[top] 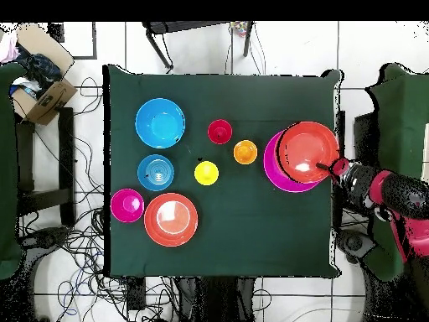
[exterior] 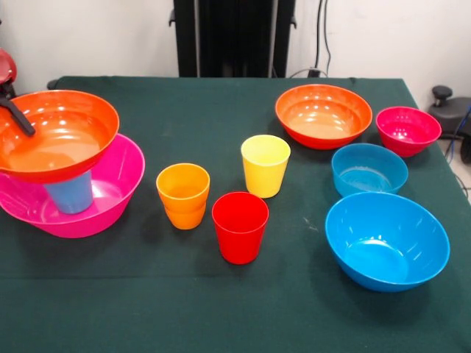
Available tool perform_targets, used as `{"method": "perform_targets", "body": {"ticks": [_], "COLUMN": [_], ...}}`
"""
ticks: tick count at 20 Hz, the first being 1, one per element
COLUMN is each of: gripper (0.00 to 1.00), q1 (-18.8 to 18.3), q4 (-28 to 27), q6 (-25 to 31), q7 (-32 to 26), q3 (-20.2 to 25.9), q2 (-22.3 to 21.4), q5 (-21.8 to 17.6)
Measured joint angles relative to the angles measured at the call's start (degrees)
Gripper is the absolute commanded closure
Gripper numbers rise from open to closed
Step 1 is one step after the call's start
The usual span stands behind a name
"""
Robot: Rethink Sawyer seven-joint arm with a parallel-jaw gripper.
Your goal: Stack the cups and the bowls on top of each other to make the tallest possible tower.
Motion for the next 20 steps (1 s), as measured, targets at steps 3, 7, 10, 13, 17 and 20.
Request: {"method": "perform_targets", "body": {"ticks": [3, 7, 10, 13, 17, 20], "gripper": [1.00, 1.00, 1.00, 1.00, 1.00, 1.00], "q1": [0.00, 0.00, 0.00, 0.00, 0.00, 0.00], "q4": [0.00, 0.00, 0.00, 0.00, 0.00, 0.00], "q6": [1.07, 2.48, 2.54, 2.54, 2.54, 2.54], "q7": [0.00, 0.00, 0.00, 0.00, 0.00, 0.00], "q3": [0.00, 0.00, 0.00, 0.00, 0.00, 0.00], "q2": [0.00, 0.00, 0.00, 0.00, 0.00, 0.00], "q5": [0.00, 0.00, 0.00, 0.00, 0.00, 0.00]}}
